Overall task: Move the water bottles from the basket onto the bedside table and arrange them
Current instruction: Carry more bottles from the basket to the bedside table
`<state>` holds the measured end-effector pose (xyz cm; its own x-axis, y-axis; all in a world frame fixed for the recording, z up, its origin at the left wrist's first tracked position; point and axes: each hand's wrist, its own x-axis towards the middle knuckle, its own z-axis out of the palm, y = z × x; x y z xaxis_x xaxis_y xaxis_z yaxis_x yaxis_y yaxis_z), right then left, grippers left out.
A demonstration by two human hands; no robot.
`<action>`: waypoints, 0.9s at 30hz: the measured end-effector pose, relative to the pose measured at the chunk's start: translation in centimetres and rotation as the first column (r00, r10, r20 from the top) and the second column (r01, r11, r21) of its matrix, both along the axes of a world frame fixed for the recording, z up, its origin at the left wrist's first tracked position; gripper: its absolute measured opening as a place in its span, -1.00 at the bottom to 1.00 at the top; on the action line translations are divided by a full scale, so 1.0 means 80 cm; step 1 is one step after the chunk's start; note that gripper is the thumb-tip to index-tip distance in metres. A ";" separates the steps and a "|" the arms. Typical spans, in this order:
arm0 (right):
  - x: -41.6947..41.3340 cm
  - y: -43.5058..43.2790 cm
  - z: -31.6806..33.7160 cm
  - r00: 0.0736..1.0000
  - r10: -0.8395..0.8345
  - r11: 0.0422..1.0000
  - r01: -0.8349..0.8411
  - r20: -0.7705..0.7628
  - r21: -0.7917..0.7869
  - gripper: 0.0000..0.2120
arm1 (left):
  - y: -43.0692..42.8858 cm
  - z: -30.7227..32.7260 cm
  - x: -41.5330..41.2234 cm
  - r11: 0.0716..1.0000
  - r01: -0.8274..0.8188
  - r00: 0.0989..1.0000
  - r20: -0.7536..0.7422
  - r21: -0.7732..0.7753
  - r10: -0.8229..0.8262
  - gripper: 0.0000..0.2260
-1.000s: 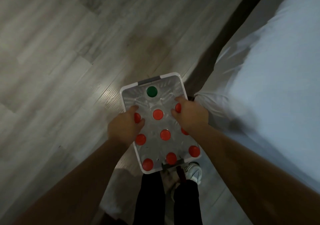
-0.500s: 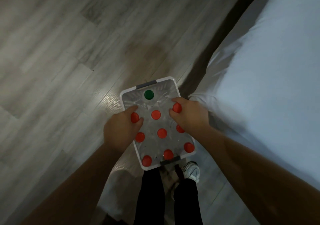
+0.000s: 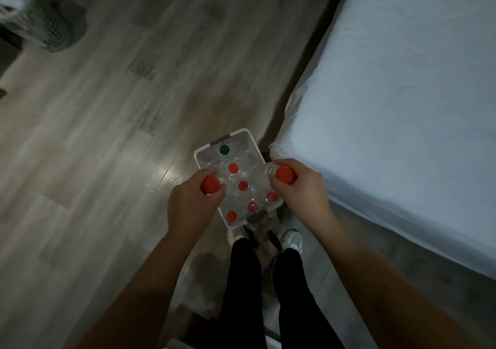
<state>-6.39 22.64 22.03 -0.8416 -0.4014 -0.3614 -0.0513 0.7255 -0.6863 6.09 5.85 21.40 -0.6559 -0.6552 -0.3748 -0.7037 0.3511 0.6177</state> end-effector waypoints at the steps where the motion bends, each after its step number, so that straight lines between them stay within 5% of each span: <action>1: 0.010 0.012 0.014 0.999 -0.050 0.998 0.050 0.000 -0.033 -0.71 | 0.009 0.013 0.006 1.000 0.004 1.000 -0.022 0.024 -0.003 -0.67; 9: 0.070 0.130 0.076 0.957 -0.288 0.954 0.282 -0.048 -0.103 -0.76 | 0.084 0.080 0.017 0.955 0.288 0.957 -0.060 0.065 -0.284 -0.73; 16: 0.116 0.258 0.098 0.847 -0.524 0.851 0.517 -0.086 -0.093 -0.77 | 0.171 0.117 0.001 0.750 0.661 0.747 -0.096 -0.001 -0.658 -0.78; 27: 0.198 0.528 0.128 0.730 -0.677 0.736 0.668 -0.093 -0.110 -0.78 | 0.412 0.152 0.005 0.676 0.730 0.657 -0.171 -0.101 -0.734 -0.80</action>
